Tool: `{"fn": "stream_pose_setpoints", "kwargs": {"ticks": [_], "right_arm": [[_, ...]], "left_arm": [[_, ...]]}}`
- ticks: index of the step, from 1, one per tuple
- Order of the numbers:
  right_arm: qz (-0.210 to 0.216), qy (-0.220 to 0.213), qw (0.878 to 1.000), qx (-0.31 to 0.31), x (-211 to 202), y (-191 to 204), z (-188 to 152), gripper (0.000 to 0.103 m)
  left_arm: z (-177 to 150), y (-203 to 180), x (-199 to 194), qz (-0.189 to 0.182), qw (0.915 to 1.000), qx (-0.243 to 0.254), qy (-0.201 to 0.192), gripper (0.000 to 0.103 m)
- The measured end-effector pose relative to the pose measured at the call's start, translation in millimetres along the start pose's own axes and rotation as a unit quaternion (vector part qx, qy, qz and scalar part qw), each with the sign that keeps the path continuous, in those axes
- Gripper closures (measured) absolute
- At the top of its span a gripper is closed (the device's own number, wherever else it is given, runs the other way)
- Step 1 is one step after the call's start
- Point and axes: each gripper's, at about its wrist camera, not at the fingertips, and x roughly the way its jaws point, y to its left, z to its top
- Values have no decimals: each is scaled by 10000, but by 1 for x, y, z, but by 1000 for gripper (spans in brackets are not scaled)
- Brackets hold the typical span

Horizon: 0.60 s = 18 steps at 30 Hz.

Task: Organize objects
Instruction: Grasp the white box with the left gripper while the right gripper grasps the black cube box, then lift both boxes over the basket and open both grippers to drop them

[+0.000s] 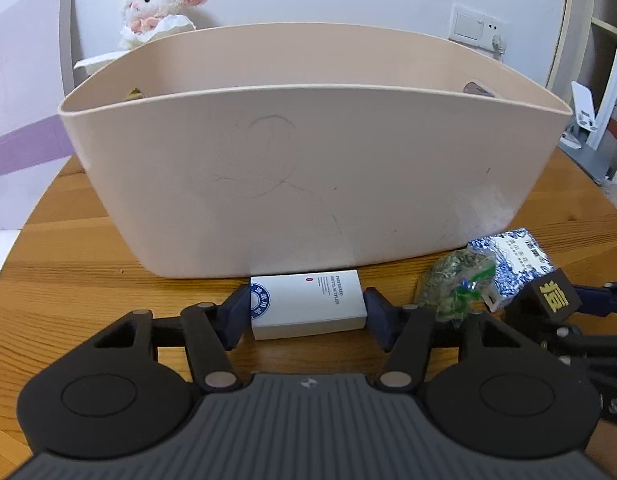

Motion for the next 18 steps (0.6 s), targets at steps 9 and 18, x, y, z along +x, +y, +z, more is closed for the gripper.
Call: {"fn": "stream_pose_setpoints", "kwargs": {"ticks": [9,18], "right_arm": [[1,-250,9997,77,-36,-7,-4,61],[-3,-871,9962,72,-97,-6,-2,61]], "left_arm": [[-12,15,-23,-20,9999,-93,93,41],[-15,29,-79,262,9993,-62,-265,41]]}}
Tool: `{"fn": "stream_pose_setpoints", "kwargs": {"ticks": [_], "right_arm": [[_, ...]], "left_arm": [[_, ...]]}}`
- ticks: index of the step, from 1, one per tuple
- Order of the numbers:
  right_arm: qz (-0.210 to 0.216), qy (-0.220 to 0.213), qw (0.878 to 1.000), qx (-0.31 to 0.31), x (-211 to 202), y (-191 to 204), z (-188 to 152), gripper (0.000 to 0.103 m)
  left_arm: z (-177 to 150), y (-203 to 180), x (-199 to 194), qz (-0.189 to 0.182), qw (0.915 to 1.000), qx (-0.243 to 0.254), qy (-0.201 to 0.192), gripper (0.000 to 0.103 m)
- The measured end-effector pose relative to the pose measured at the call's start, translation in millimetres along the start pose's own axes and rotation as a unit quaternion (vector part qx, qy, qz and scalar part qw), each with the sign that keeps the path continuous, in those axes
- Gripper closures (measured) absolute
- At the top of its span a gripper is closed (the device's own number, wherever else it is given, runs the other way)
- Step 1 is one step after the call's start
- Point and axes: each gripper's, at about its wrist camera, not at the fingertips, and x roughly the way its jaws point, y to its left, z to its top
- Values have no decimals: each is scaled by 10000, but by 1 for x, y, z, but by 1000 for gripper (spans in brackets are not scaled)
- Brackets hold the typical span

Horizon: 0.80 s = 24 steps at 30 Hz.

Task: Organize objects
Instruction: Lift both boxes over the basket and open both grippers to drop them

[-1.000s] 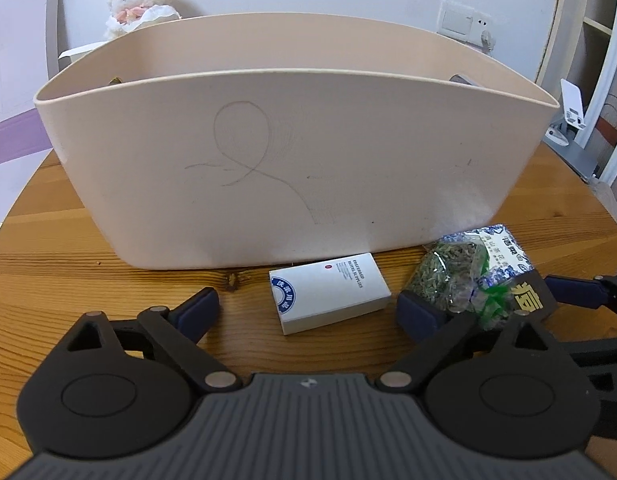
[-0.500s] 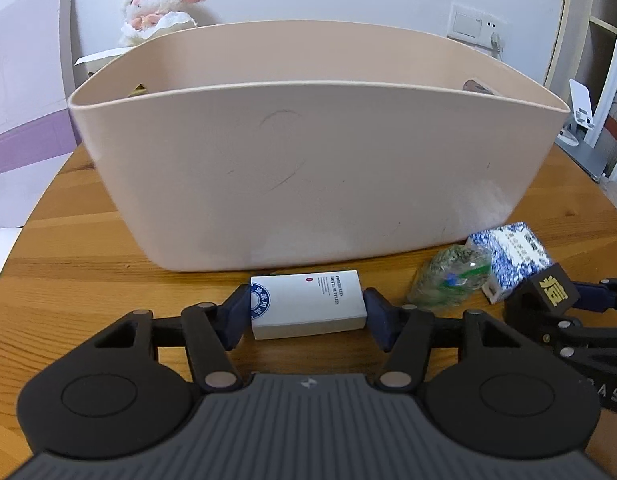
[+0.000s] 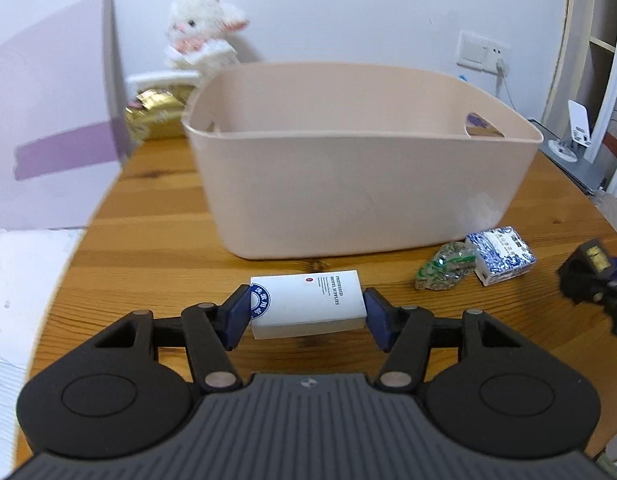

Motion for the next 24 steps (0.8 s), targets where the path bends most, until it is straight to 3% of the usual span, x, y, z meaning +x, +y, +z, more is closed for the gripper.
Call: {"fn": "stream_pose_setpoints", "kwargs": {"ticks": [13,24], "right_arm": [[221,-937,9951,-205,-51,9,47,61],[107,-1375,9899,-340,-30,6,99,61]], "left_arm": [[27,17,-69,267,9971,-45,-710,41],[75,15,-74,351,9926,50,-1159,41]]}}
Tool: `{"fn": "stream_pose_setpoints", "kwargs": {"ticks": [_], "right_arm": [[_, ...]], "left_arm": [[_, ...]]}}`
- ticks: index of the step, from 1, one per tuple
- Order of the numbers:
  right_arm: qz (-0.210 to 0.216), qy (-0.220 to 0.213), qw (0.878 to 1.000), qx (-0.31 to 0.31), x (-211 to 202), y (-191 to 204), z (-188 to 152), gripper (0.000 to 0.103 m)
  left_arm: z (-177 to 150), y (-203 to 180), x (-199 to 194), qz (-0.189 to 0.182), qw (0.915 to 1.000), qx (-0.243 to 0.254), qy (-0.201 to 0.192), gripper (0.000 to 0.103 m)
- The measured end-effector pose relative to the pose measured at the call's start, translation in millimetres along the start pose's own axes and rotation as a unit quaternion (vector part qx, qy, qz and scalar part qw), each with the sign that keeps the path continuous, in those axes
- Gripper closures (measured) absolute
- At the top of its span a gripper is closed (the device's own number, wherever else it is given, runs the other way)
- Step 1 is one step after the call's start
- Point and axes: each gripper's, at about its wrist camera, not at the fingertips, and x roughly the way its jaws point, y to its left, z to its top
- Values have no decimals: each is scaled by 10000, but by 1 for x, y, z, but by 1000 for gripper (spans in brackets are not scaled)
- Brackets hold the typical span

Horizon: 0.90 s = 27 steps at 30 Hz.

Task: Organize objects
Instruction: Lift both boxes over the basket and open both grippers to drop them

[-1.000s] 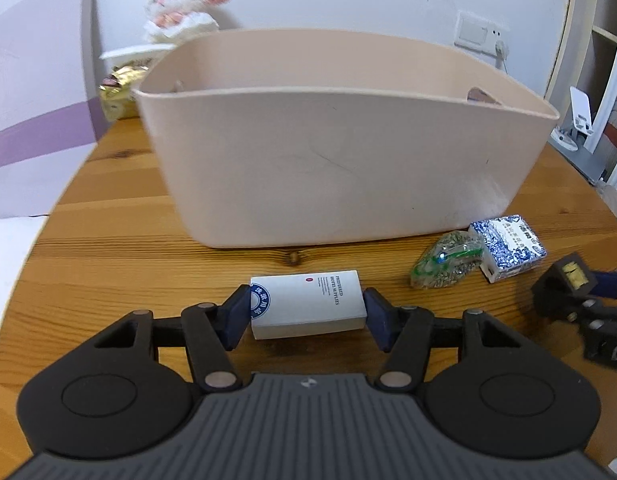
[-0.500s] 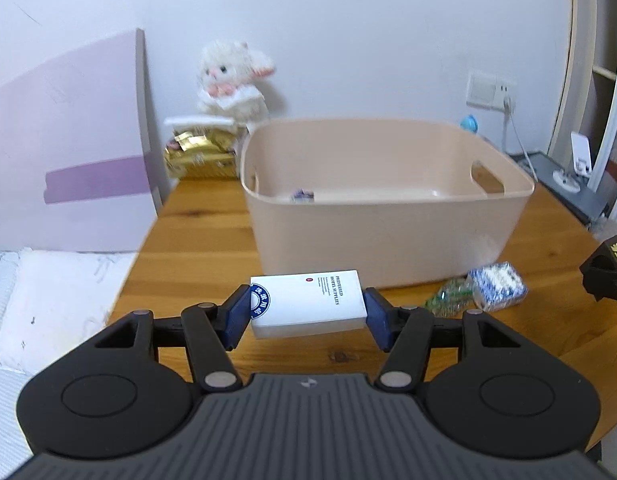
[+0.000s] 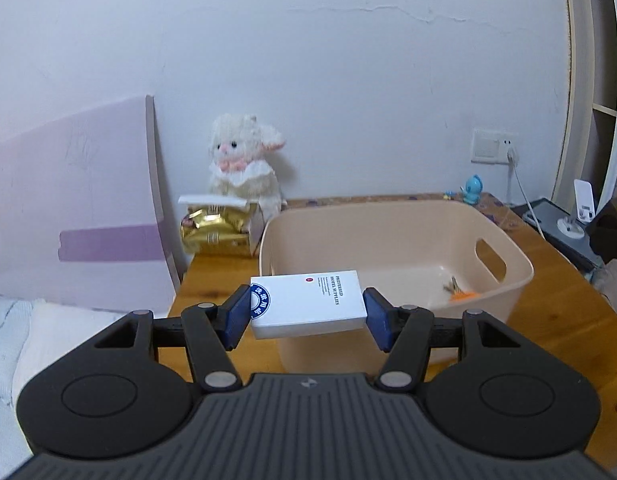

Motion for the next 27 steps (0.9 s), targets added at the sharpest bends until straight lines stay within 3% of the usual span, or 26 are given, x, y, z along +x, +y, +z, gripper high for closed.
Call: {"fn": "stream_pose_setpoints", "kwargs": {"ticks": [9,21,27], "right_arm": [[-42,220,9997,-31,68,2,8,61],[16,1206,9925,-209,153,-3,-18,61],[21,1553,9874,-307,170,-2,-31,61]], "left_arm": [[28,-15,64,29,9997,181,139,41],[17,-34,171,0,9922,507,1137,41],[14,-33,187,-43,9887,568,1387,41]]}}
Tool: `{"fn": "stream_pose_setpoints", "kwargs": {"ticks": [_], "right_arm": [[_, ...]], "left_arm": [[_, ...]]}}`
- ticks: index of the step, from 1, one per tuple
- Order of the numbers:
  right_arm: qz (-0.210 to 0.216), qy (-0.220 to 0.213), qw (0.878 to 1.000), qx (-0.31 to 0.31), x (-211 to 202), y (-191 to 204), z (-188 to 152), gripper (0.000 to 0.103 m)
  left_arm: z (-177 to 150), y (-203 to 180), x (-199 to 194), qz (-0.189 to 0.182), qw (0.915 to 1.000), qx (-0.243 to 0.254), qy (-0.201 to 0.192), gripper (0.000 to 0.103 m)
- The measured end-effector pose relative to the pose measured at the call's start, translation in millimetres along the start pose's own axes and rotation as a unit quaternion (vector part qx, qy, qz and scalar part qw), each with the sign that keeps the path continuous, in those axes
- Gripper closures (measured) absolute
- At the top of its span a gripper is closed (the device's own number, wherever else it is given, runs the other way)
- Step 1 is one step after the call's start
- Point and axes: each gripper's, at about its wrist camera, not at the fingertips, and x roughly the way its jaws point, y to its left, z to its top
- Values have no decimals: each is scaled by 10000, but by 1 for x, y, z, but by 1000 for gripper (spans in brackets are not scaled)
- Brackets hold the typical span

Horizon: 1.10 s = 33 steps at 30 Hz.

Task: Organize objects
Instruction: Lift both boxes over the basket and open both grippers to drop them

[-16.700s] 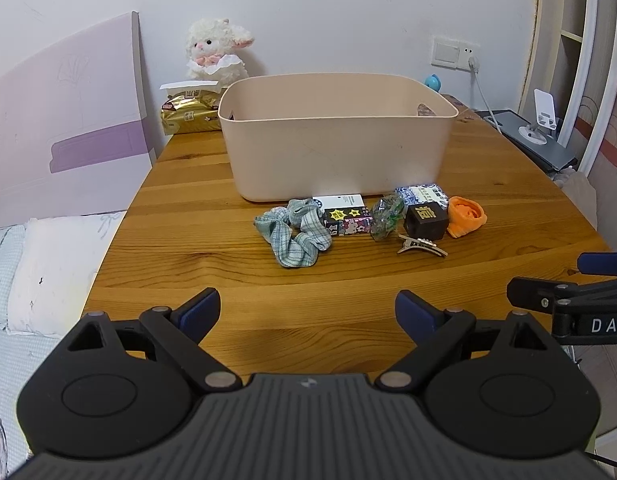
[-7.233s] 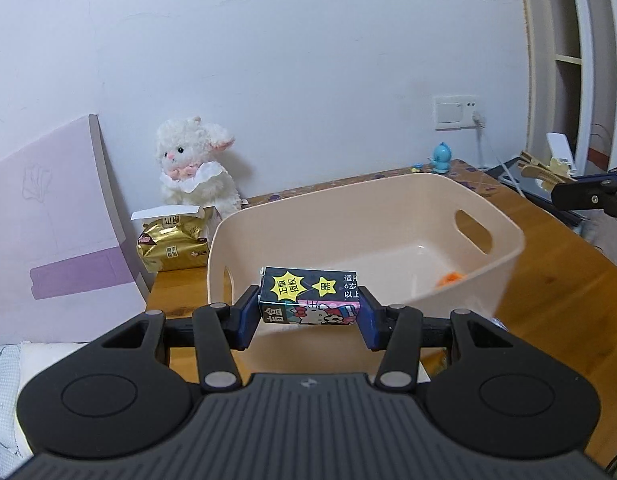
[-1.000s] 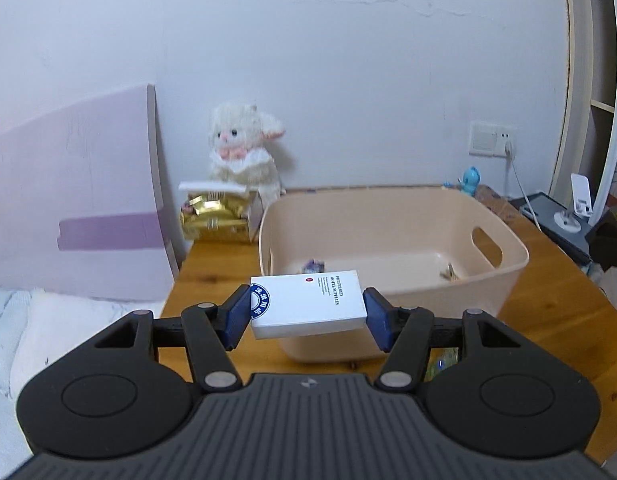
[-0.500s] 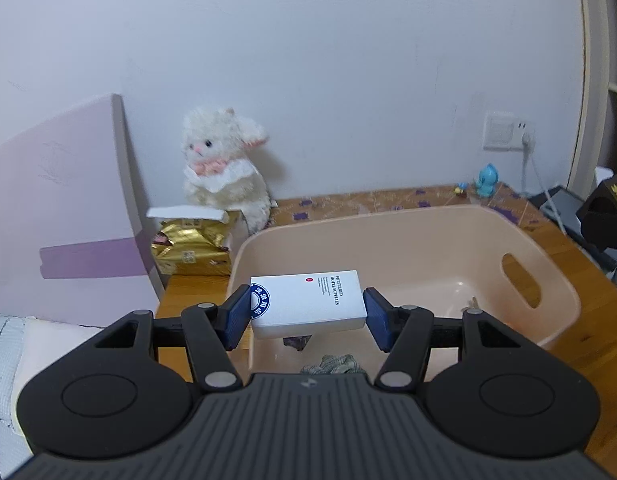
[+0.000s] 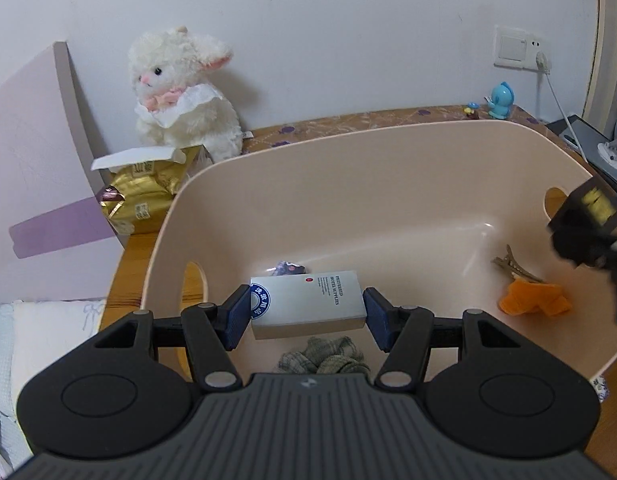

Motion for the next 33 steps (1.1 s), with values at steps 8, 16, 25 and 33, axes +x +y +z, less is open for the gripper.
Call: {"fn": "stream_pose_setpoints", "kwargs": {"ticks": [8,16,25,33], "right_arm": [[-57,-54,10000,-37,-8,1,3,45],[-113,-396,9991,122,-39,-5,7,25],[-148,-772,9967,202,-89,-12,9,16],[-185,-1111,9936,112,-146,-9,-2,7]], "left_arm": [[2,-1,1,28,9999,27,121,40],[3,2,-14,-2,9999,-103,21,18],[5,3,-54,72,9993,-185,-319,9],[-4,6,-108,116,9971,-277,-704,9]]}}
